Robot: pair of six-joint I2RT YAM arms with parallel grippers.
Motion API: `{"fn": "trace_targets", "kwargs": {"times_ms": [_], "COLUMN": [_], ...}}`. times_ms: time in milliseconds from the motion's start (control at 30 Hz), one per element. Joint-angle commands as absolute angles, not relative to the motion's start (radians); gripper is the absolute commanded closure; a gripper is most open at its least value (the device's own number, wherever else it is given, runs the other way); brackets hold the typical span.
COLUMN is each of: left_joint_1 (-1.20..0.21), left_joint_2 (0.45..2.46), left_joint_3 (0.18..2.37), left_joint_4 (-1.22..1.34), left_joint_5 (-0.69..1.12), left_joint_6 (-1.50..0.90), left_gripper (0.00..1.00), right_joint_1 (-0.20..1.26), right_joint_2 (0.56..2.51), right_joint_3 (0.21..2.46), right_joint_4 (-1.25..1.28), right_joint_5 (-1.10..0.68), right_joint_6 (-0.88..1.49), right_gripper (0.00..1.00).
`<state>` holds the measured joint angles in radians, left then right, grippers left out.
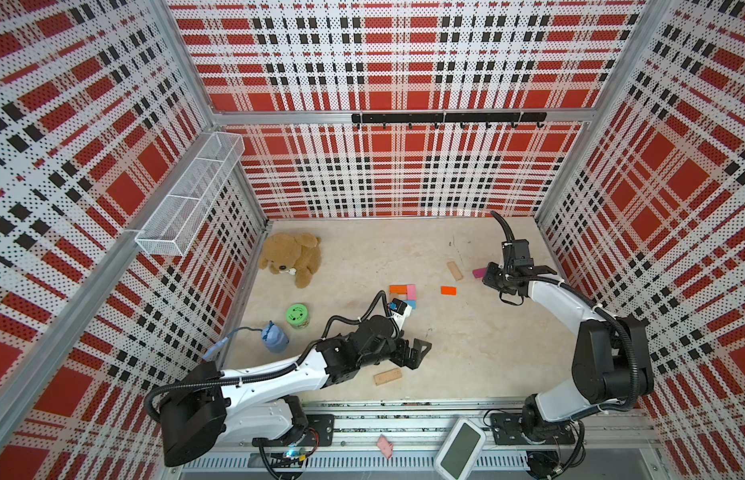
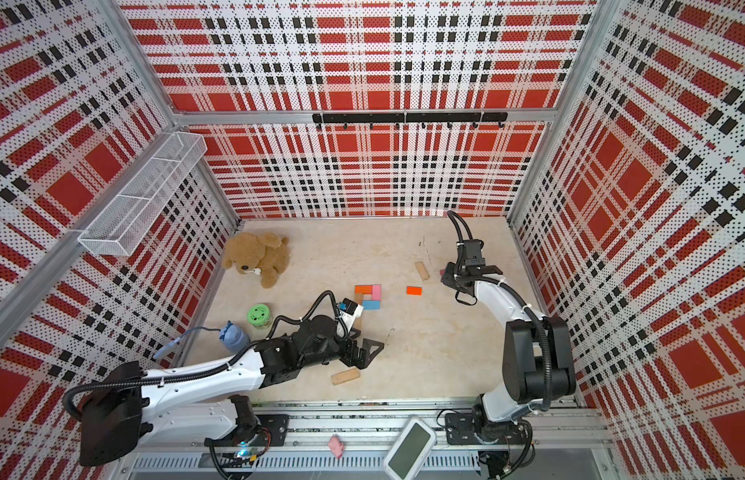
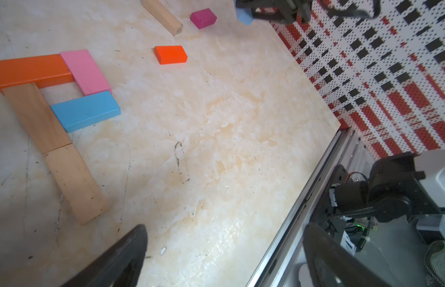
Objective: Assemble the letter p with building blocks
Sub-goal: Pick up the building block from the center of the board, then place the building block at the center of the board.
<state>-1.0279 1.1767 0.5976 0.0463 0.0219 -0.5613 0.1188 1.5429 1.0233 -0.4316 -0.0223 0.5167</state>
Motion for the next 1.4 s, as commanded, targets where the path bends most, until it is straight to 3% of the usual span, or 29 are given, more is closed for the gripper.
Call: {"fn": "trace_targets", "kwargs": {"times_ms": [0, 200, 300, 967, 1367], "left_joint_1": [-1.050, -1.072, -1.069, -0.991, -0.991], "left_joint_2": [1.173, 1.250, 1.261, 1.256, 1.255], "left_joint_3": [0.606, 0.703, 0.714, 0.635, 0.635], "left_joint_4": [0.111, 0.036, 0.023, 0.072, 0.074], "left_joint_5": [-0.001, -0.083, -0.127, -0.020, -0.013], "left_joint_6": [-0.617, -0.707, -0.680, -0.560, -0.555], "left_gripper": [0.01, 0.01, 0.01, 0.01, 0.01], "right_joint_1": [0.144, 0.221, 0.229, 0.309, 0.332], "right_joint_2": [1.520, 1.584, 1.629, 1.768, 1.792], "right_joint_3": [0.974, 0.978, 0.985, 1.063, 1.078], "right_joint_4": [-0.389, -0.394, -0.383, -0.426, -0.442], "right_joint_5": [-0.047, 0.065, 0.038, 0.098, 0.106], "right_joint_6": [0.572, 0.543, 0.536, 0.412, 0.392], "right_gripper": [0.79, 0.79, 0.79, 0.75, 0.62]}}
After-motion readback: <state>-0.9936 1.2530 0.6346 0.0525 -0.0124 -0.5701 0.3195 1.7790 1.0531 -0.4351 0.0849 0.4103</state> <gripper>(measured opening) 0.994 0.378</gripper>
